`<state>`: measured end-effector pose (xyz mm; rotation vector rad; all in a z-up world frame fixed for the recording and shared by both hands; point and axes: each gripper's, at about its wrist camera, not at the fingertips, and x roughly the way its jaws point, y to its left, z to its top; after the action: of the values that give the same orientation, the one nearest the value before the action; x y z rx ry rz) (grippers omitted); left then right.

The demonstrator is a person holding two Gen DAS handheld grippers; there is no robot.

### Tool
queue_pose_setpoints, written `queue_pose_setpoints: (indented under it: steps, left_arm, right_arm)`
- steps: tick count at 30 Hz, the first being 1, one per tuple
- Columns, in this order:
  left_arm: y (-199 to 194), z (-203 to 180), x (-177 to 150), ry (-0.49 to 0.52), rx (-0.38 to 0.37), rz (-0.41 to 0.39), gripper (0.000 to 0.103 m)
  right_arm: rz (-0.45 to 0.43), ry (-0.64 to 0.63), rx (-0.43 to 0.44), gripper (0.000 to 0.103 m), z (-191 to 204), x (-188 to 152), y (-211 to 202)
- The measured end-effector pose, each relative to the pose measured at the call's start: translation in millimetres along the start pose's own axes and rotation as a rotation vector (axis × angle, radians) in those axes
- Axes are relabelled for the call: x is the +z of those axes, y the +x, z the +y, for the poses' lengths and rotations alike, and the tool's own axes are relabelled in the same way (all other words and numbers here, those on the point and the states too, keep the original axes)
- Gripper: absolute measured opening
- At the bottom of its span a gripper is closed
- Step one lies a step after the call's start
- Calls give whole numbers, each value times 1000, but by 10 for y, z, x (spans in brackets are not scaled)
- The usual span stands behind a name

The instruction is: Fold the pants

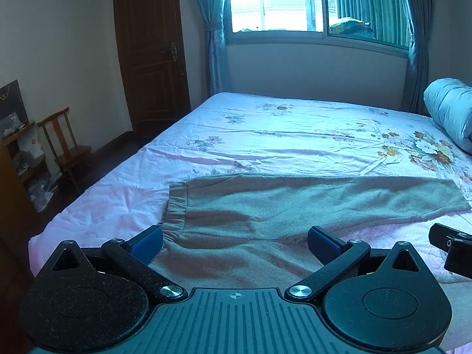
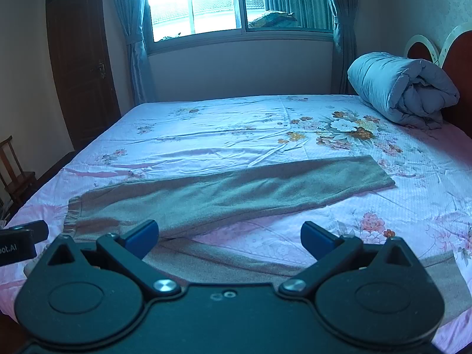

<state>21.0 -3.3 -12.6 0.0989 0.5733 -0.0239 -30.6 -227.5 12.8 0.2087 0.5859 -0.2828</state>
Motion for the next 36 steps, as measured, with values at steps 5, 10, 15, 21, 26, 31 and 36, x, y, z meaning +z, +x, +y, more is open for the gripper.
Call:
queue_pose_setpoints:
  steps: [5, 10, 15, 21, 26, 31, 36]
  left_arm:
    - [2, -13, 4, 7, 0, -1, 103]
    - [16, -33, 17, 15, 1, 0, 103]
    - [45, -64, 31, 27, 5, 5, 103]
    - [134, -94, 91, 44, 11, 10, 103]
    - [287, -77, 196, 64, -5, 13, 103]
    - [564, 26, 329, 85, -14, 37, 103]
    - [928, 148, 413, 145, -28, 58, 103]
  right_arm:
    - [2, -1, 0, 97, -5, 8, 9]
    - [3, -1, 1, 97, -2, 5, 14]
    - [8, -16, 1, 97, -7, 12, 39]
    - [11, -38, 4, 97, 6, 17, 107]
    - [26, -53, 22, 97, -20, 29, 215]
    - [41, -85, 39, 97, -51, 80, 389]
    - [21, -137, 139, 97, -85, 149, 577]
